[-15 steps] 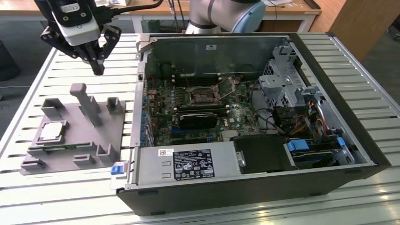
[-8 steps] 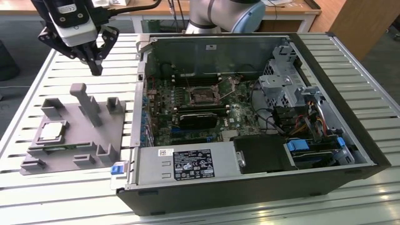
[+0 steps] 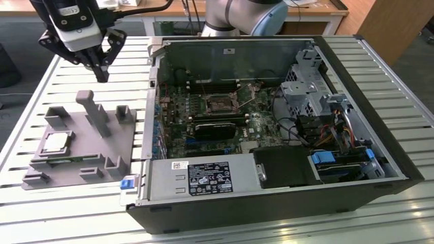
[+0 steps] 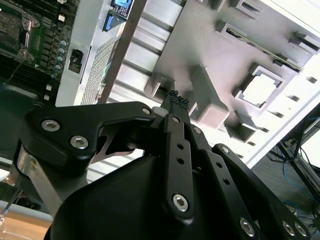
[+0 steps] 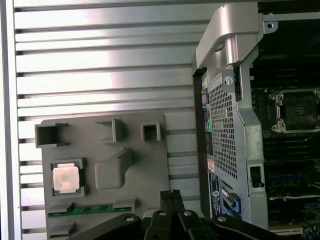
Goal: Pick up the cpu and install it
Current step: 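Reach for the cpu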
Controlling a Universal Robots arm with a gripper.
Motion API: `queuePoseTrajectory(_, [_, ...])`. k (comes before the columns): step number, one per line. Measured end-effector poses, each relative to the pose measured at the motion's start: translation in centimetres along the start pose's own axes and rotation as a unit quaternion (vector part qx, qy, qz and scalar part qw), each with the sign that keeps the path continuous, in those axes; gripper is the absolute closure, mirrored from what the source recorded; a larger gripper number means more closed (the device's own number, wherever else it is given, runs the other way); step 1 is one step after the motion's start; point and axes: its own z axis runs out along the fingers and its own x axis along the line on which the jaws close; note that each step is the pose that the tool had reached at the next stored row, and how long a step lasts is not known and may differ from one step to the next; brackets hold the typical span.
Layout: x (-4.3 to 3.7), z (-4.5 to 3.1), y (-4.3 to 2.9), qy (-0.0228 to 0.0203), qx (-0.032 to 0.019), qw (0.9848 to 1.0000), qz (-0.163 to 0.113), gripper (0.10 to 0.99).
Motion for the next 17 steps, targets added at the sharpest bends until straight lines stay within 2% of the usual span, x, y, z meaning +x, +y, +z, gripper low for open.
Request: queuePoseTrajectory(17, [0.89,0.35,-0.08,0.0011,0.0001,1.0000,0.000,0.980])
